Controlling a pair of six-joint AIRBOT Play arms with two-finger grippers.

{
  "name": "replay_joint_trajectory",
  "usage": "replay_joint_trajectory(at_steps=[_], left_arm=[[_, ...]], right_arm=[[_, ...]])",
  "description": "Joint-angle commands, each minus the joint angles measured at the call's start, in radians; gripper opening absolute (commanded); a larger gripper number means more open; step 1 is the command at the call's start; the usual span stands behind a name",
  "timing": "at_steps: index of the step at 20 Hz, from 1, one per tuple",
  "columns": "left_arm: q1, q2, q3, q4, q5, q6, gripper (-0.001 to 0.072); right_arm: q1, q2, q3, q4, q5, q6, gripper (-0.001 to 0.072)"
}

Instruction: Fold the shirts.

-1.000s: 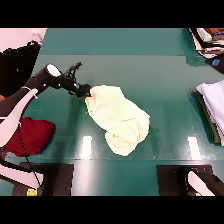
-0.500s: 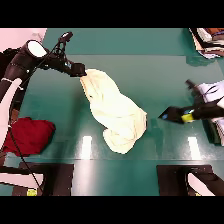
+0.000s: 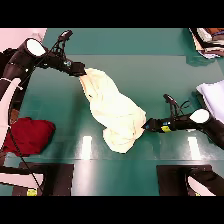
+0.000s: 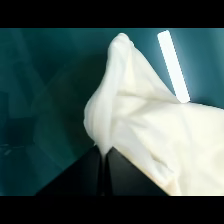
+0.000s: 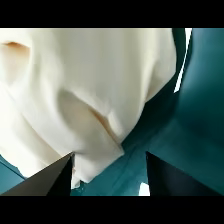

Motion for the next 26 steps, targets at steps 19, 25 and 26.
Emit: replay_joint_trajectory(at_steps=[19, 25, 26], left_arm=[[0.0, 0.655, 0.339, 0.094, 0.037, -0.008, 0.0025], [0.0, 0.687, 0.51, 0.042, -0.045, -0.012, 0.0024], [0.0, 0.686, 0.512, 0.04, -0.057, -0.01, 0.0024]], right_arm=[[-0.379, 0.253, 0.9, -0.121, 0.283, -0.103, 0.0016], [-0.442, 0.242, 1.117, -0.122, 0.487, -0.068, 0.0016], [-0.455, 0.218, 1.158, -0.122, 0.529, -0.039, 0.0015]])
